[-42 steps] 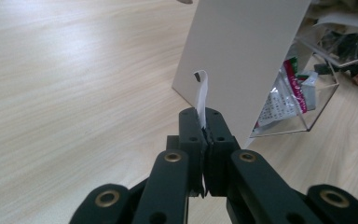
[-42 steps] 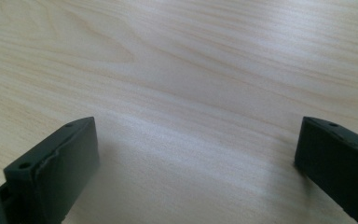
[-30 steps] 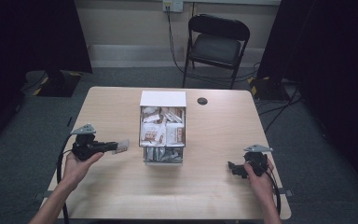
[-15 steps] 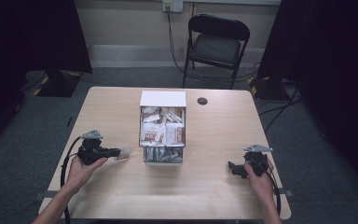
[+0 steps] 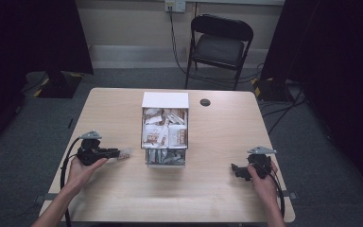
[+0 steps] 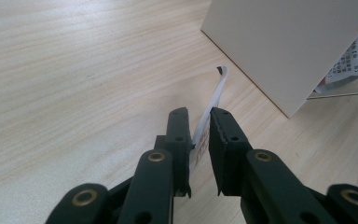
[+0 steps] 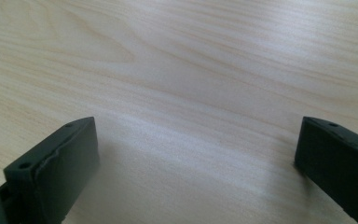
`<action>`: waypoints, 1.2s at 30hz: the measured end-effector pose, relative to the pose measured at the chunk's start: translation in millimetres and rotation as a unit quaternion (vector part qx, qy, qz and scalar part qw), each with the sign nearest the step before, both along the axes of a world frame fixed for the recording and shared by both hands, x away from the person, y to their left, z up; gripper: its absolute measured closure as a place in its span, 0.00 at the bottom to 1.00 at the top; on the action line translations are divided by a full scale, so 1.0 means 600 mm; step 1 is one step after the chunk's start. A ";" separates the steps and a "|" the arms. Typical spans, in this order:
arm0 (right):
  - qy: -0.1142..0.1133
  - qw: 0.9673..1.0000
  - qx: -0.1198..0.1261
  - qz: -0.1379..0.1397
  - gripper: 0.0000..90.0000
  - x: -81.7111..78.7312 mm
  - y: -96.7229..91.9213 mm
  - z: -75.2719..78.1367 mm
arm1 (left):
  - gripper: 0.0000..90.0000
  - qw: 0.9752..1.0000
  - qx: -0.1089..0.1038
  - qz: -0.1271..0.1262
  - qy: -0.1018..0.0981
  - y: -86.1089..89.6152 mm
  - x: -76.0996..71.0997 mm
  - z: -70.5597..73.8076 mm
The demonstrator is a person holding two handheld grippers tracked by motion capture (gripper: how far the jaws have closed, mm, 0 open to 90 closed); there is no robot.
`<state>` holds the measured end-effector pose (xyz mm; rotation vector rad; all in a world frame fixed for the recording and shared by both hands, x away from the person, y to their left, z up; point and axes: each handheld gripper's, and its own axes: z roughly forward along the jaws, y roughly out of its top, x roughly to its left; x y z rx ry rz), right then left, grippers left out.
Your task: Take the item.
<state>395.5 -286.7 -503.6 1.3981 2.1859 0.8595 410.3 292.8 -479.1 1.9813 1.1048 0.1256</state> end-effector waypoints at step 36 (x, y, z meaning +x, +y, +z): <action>0.000 1.000 0.001 0.000 0.00 0.000 0.000 0.000 | 0.25 0.998 0.035 0.024 -0.038 0.041 -0.037 0.046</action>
